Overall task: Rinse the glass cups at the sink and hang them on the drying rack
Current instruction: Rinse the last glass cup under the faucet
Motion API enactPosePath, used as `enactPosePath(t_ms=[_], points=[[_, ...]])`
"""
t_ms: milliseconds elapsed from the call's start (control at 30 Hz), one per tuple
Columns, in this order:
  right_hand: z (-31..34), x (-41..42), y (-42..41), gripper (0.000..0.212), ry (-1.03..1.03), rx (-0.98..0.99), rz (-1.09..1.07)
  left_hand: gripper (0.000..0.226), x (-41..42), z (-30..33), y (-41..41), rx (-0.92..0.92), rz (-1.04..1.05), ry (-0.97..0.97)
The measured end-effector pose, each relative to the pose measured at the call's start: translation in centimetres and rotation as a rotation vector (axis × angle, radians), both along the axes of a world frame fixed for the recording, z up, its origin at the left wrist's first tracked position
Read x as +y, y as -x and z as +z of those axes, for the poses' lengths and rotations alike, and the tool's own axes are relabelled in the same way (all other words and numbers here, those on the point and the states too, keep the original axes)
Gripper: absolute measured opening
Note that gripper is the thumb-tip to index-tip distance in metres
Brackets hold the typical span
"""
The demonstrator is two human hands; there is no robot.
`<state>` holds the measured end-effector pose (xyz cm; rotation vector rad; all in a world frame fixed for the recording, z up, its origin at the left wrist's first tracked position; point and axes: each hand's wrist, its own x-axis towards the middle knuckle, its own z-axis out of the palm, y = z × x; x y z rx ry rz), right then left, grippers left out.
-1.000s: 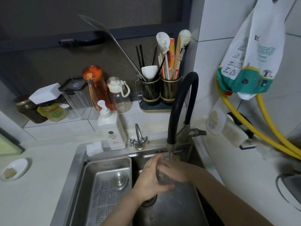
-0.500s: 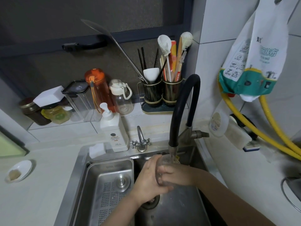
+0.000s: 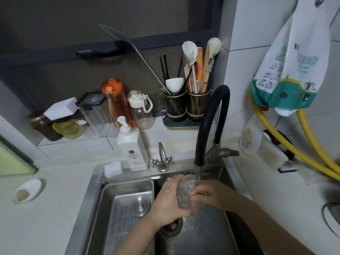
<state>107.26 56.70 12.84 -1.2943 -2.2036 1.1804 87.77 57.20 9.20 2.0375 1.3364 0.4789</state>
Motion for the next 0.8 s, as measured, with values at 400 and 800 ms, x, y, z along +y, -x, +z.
enactPosePath(t_ms=[400,800], points=[[-3.8,-1.9,0.6,0.033,0.404,0.61,-0.488,0.069,-1.0,1.7,-0.4,-0.47,0.162,0.571],[-4.7,-0.6,1.1,0.061,0.602,0.527,-0.81,0.075,-0.8,0.1,-3.9,-0.625,0.461,0.383]])
